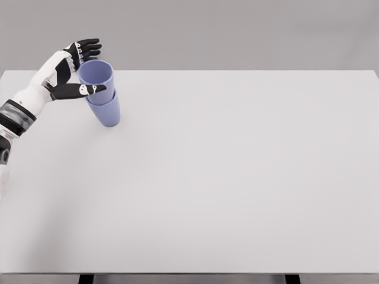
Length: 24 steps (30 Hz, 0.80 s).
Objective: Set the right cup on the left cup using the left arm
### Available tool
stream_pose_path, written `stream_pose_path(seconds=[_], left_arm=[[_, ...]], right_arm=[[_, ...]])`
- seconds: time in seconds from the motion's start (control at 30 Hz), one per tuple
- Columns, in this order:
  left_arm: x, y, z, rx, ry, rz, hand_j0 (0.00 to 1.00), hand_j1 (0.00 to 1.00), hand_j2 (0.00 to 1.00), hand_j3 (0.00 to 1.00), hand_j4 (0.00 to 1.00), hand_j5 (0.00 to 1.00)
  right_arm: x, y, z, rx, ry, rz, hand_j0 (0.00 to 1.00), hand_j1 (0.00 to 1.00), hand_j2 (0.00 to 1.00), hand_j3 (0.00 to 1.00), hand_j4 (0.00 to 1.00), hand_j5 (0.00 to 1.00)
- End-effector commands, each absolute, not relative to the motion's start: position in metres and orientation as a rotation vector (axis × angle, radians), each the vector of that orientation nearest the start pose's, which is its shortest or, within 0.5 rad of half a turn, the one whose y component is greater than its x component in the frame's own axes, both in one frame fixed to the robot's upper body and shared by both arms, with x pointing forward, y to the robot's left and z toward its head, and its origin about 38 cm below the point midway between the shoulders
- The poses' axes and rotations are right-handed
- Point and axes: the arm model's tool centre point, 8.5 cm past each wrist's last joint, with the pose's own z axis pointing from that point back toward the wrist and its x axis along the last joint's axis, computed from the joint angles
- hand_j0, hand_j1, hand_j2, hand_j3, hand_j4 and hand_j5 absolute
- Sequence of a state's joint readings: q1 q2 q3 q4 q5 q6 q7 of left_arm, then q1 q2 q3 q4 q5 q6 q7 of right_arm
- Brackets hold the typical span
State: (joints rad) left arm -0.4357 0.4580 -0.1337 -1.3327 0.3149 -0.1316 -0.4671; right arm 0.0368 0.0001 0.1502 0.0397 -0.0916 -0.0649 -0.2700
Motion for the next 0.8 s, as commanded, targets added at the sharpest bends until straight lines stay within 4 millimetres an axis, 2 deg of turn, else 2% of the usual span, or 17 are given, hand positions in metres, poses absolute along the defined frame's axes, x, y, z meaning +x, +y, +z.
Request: stream_pose_path(seconds=[0.0, 0.3, 0.33, 0.5, 0.77], left_arm=[[0.467, 0.327, 0.200, -0.143, -1.755, -0.641, 0.90, 0.90, 0.90, 0.90, 0.90, 0.90], [0.466, 0.327, 0.203, -0.144, -1.761, -0.645, 0.91, 0.91, 0.91, 0.91, 0.91, 0.91], [0.466, 0.328, 0.204, -0.141, -1.762, -0.648, 0.95, 0.95, 0.95, 0.95, 0.95, 0.95], [0.466, 0.331, 0.207, -0.134, -1.769, -0.642, 1.00, 1.00, 1.00, 1.00, 1.00, 1.00], [0.466, 0.334, 0.212, -0.130, -1.779, -0.640, 1.00, 1.00, 1.00, 1.00, 1.00, 1.00]], right_arm=[[-0.029, -0.295, -0.255, -0.359, 0.005, 0.059, 1.00, 1.00, 1.00, 1.00, 1.00, 1.00], [-0.029, -0.295, -0.255, -0.359, 0.005, 0.059, 1.00, 1.00, 1.00, 1.00, 1.00, 1.00], [-0.029, -0.295, -0.255, -0.360, 0.005, 0.059, 1.00, 1.00, 1.00, 1.00, 1.00, 1.00], [-0.029, -0.295, -0.255, -0.359, 0.005, 0.058, 1.00, 1.00, 1.00, 1.00, 1.00, 1.00], [-0.029, -0.295, -0.255, -0.361, 0.007, 0.060, 1.00, 1.00, 1.00, 1.00, 1.00, 1.00]])
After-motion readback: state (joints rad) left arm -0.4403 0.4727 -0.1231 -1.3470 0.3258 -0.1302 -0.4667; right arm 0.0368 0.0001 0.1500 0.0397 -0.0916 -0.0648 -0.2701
